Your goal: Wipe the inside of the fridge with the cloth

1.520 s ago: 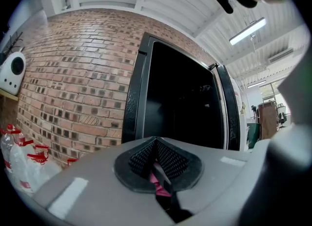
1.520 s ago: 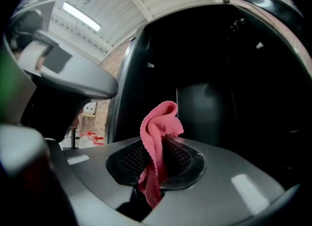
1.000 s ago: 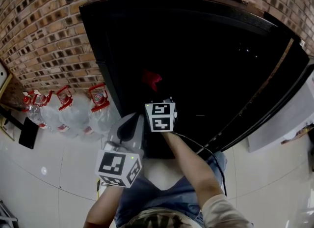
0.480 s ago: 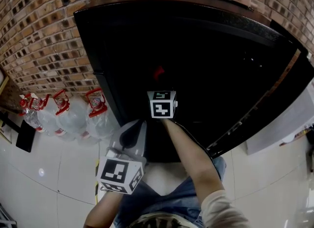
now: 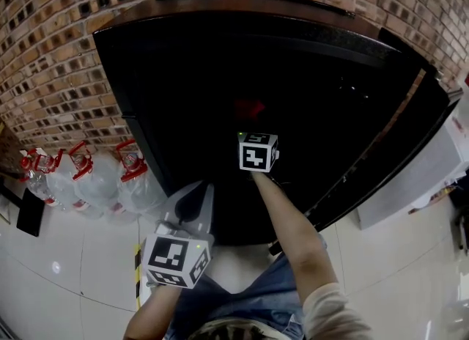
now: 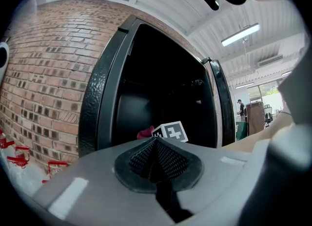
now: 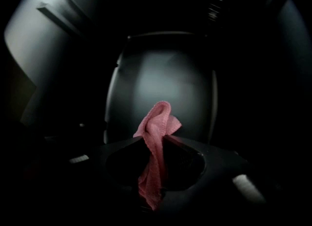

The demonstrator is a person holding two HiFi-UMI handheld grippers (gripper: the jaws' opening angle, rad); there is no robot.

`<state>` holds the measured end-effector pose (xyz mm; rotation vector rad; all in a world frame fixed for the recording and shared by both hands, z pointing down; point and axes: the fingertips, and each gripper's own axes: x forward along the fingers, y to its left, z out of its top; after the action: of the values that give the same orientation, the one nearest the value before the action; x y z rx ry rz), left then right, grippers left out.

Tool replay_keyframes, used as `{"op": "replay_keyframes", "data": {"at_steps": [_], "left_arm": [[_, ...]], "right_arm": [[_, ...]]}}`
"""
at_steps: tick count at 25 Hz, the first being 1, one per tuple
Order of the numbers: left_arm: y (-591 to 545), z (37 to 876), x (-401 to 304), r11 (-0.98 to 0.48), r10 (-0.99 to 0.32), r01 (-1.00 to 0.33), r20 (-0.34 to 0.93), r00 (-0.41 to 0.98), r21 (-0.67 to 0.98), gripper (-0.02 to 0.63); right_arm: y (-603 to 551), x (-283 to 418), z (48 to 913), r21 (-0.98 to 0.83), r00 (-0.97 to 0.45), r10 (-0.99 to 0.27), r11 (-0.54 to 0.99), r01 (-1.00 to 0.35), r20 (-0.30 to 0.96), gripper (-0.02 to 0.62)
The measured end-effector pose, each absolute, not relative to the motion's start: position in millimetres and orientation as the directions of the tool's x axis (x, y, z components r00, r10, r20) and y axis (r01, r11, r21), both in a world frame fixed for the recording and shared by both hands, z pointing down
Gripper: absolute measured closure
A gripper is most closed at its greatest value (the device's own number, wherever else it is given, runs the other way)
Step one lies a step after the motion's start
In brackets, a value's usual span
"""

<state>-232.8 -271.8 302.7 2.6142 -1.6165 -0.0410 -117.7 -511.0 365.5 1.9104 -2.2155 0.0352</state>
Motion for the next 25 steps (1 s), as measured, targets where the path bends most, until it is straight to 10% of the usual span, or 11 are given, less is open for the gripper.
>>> {"op": "replay_keyframes", "data": {"at_steps": [25], "left_arm": [[-264.6, 301.6, -202.9, -0.481, -0.875, -0.873, 0.014, 0.483, 0.077, 0.615]], "right_arm": [[-431.9, -48.0, 367.9, 0.015, -0.007, -0.984, 0.010, -1.000, 0.176, 0.526]]}}
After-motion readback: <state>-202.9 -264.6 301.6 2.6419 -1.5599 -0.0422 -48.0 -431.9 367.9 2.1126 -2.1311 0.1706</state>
